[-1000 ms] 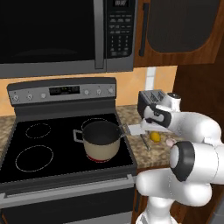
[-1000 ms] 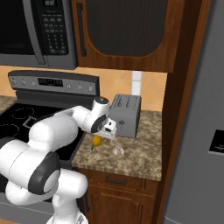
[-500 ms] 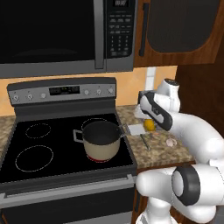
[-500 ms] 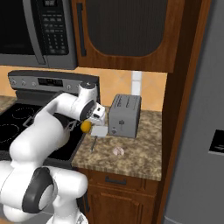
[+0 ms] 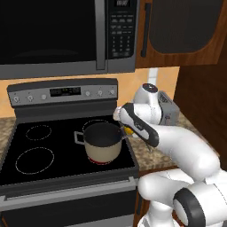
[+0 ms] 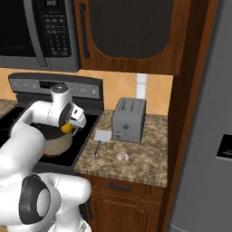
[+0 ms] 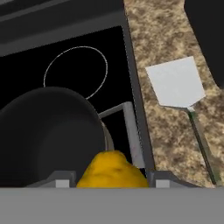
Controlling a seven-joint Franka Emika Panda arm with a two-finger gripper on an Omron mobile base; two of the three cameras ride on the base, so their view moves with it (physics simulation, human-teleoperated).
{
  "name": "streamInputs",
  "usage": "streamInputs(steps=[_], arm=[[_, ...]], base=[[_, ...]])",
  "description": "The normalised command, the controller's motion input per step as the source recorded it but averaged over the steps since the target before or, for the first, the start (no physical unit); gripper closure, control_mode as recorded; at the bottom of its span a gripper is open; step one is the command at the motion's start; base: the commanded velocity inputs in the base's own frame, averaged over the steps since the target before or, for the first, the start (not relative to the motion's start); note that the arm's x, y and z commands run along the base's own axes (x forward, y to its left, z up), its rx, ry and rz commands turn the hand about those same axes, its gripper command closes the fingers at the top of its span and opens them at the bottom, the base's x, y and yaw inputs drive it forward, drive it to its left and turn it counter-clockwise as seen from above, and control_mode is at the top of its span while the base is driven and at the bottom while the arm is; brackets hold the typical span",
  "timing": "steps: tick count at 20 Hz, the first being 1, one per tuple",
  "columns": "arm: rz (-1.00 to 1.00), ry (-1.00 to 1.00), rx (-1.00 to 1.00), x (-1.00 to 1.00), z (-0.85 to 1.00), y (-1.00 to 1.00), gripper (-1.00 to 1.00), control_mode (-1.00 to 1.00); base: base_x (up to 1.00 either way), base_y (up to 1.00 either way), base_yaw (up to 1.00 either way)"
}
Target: Put the garlic and lemon in the pot. Retrieve the spatula and lightly stir the vegetables in the pot.
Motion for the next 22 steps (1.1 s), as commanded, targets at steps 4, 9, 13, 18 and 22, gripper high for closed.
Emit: streamInputs(steps=[4,9,13,18,22], arm=[[-0.12,0.11,-0.06,0.17,0.0,1.0,1.0,-1.0],[-0.13,0.11,-0.02,0.37,-0.13,0.76,1.0,-1.0],[-0.12,0.05,0.0,0.31,-0.3,0.53,1.0,-1.0],[-0.07,0.01,0.0,0.09,-0.51,0.05,1.0,-1.0],[-0.04,0.03,0.0,0.18,-0.48,0.0,1.0,-1.0]], base=[[0.0,0.0,0.0],[0.0,0.0,0.0],[0.0,0.0,0.0],[0.0,0.0,0.0],[0.0,0.0,0.0]])
